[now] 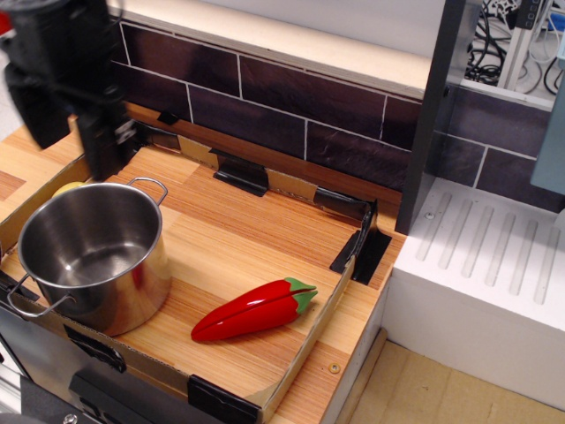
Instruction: Topple metal pot
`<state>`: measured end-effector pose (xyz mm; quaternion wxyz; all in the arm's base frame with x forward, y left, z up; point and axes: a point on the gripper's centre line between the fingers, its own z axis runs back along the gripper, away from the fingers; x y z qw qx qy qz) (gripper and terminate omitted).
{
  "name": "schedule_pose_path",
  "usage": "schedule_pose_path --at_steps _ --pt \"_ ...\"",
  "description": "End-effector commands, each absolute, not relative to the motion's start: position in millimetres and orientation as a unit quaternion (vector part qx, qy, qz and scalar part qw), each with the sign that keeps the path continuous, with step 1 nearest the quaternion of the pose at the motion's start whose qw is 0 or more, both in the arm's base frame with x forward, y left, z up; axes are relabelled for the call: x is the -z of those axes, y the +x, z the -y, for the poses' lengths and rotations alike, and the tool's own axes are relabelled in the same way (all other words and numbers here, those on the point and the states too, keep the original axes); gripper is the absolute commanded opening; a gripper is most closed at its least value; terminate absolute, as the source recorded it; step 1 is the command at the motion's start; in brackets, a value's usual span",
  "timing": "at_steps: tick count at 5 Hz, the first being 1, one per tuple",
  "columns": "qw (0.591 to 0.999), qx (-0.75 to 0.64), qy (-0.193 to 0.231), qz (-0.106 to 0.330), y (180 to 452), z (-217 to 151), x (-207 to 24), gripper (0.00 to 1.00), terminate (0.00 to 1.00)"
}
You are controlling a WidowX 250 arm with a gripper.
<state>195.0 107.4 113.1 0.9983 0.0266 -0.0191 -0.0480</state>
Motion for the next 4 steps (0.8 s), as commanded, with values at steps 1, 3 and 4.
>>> schedule_pose_path --at_steps 1,3,4 --pt "0.997 0.072 0.032 -0.007 186.9 -125.9 -98.7 1.00 0.00" --pt "0.997 0.066 0.037 -0.018 192.4 -129.7 -81.3 1.00 0.00" --pt "0.997 0.059 0.046 -0.016 197.2 -133.6 -75.3 1.00 0.00"
